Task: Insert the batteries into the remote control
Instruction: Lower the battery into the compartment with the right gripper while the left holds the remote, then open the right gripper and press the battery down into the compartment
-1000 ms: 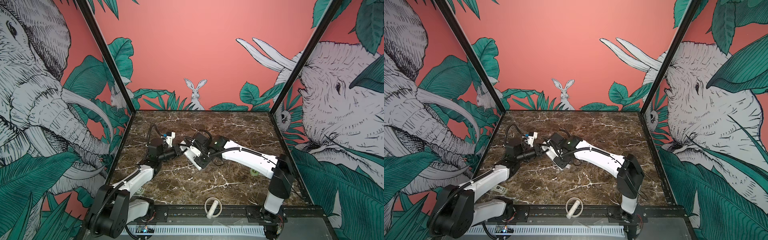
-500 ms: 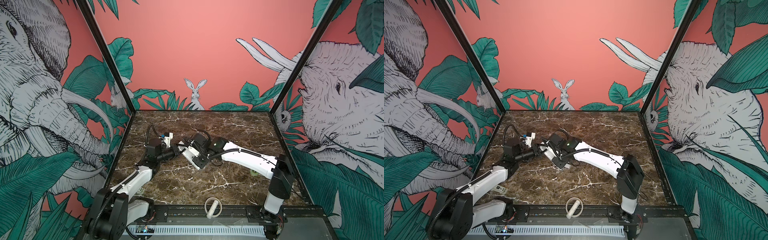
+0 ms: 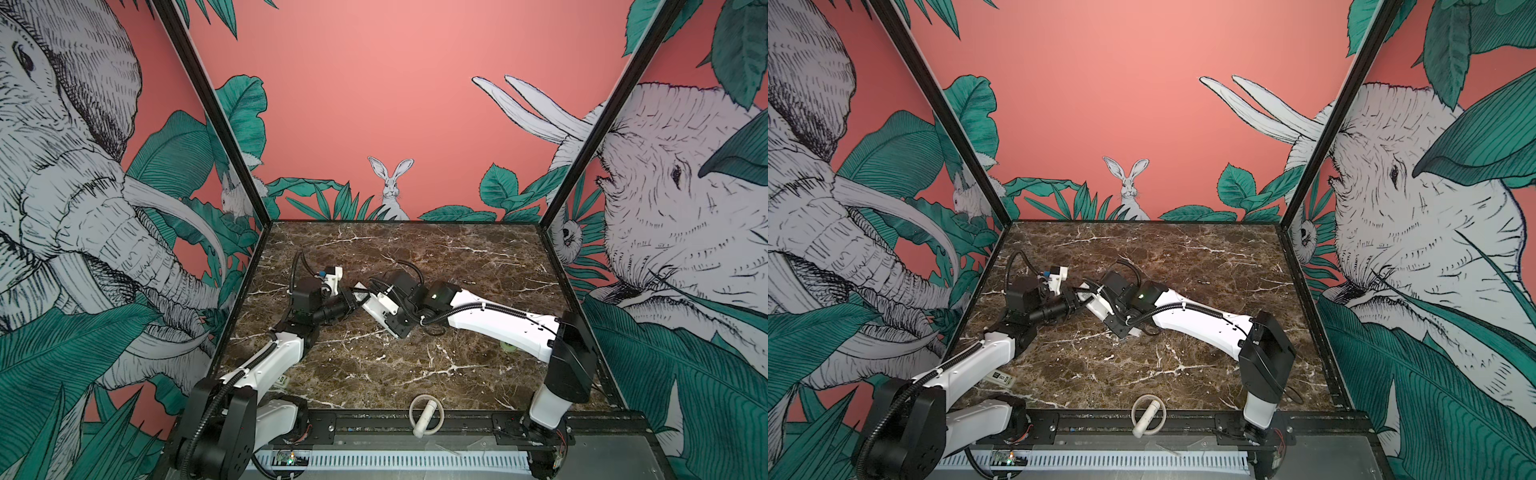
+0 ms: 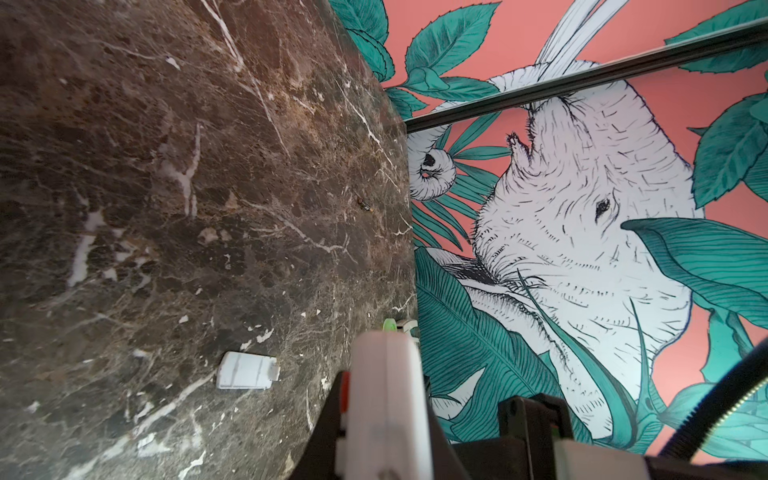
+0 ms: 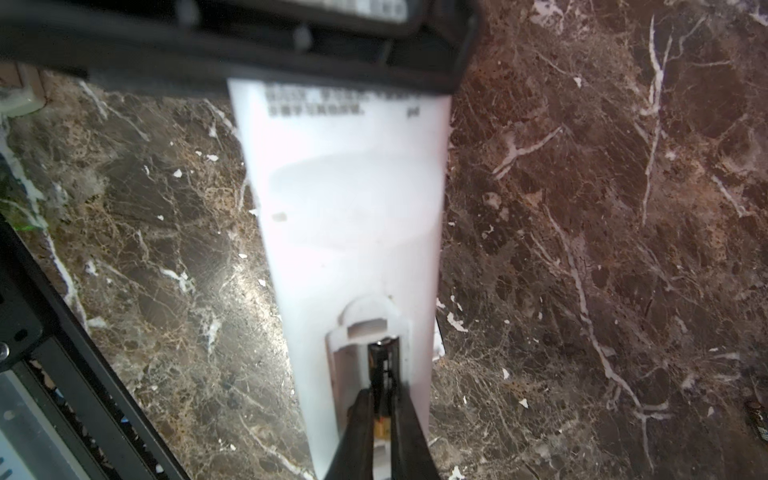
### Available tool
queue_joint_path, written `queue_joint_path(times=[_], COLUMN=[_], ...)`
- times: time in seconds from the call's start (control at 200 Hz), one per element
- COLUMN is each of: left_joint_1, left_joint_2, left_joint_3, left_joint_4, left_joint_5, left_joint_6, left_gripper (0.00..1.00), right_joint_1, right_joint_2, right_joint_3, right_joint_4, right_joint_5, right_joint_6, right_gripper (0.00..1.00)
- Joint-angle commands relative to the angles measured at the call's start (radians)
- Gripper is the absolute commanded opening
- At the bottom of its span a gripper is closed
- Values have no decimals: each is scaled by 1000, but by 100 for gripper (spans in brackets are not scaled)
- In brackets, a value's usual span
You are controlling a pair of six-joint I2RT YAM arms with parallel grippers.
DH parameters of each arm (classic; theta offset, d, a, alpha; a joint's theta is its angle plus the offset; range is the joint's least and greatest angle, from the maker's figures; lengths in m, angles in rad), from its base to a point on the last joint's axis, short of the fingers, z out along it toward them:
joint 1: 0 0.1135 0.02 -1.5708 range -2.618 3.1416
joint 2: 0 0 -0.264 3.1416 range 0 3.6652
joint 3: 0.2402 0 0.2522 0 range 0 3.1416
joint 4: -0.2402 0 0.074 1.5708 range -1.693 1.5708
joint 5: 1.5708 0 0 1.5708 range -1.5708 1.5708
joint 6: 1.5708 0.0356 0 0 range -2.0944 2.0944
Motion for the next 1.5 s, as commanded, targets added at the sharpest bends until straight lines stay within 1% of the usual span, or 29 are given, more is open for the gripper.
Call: queue_joint_path(times=[0.0, 0.11, 0.18, 0.285, 0.355, 0.43, 0.54, 0.62, 0.635, 0.725, 0.765, 0.88, 0.97, 1.065, 1.145, 1.195, 1.355, 1.495], left_joint_1=[-27, -26, -27, -25, -25, -24, -24, -25, -25, -24, -25, -25, -25, -25, -25, -25, -25, -25], left_joint_2=[-101, -105, -114, -130, -135, -132, -117, -92, -87, -54, -41, -22, -25, -35, -49, -61, -71, -76], left_joint_3=[30, 37, 44, 69, 100, 126, 142, 146, 146, 142, 138, 139, 145, 149, 152, 151, 149, 143], left_joint_4=[134, 133, 80, -55, -187, -285, -368, -384, -384, -345, -313, -272, -263, -252, -244, -241, -215, -174], left_joint_5=[261, 265, 268, 260, 245, 226, 185, 165, 163, 175, 184, 209, 231, 261, 287, 285, 298, 323], left_joint_6=[-179, -185, -146, -23, 105, 218, 338, 388, 393, 396, 389, 403, 437, 475, 502, 509, 495, 463], left_gripper=[0, 0, 0, 0, 0, 0, 0, 0, 0, 0, 0, 0, 0, 0, 0, 0, 0, 0], right_joint_1=[-7, -7, -7, -8, -7, -8, -7, -7, -8, -8, -7, -8, -8, -7, -7, -7, -5, -6], right_joint_2=[47, 49, 48, 32, 13, -15, -81, -133, -168, -246, -275, -338, -359, -366, -362, -362, -367, -354], right_joint_3=[-47, -54, -51, -56, -60, -61, -82, -108, -112, -134, -175, -218, -238, -265, -286, -297, -333, -351], right_joint_4=[139, 157, 150, 137, 122, 103, 92, 97, 98, 101, 102, 98, 94, 109, 128, 141, 193, 224], right_joint_5=[34, 31, 35, 49, 54, 56, 25, -8, -17, -41, -49, -51, -77, -129, -171, -189, -236, -239], right_joint_6=[-2, -4, -5, -9, -12, -14, -8, 7, 9, 29, 38, 63, 75, 84, 95, 103, 119, 125], right_gripper=[11, 11, 11, 12, 12, 13, 17, 20, 20, 25, 28, 35, 40, 50, 56, 59, 63, 62])
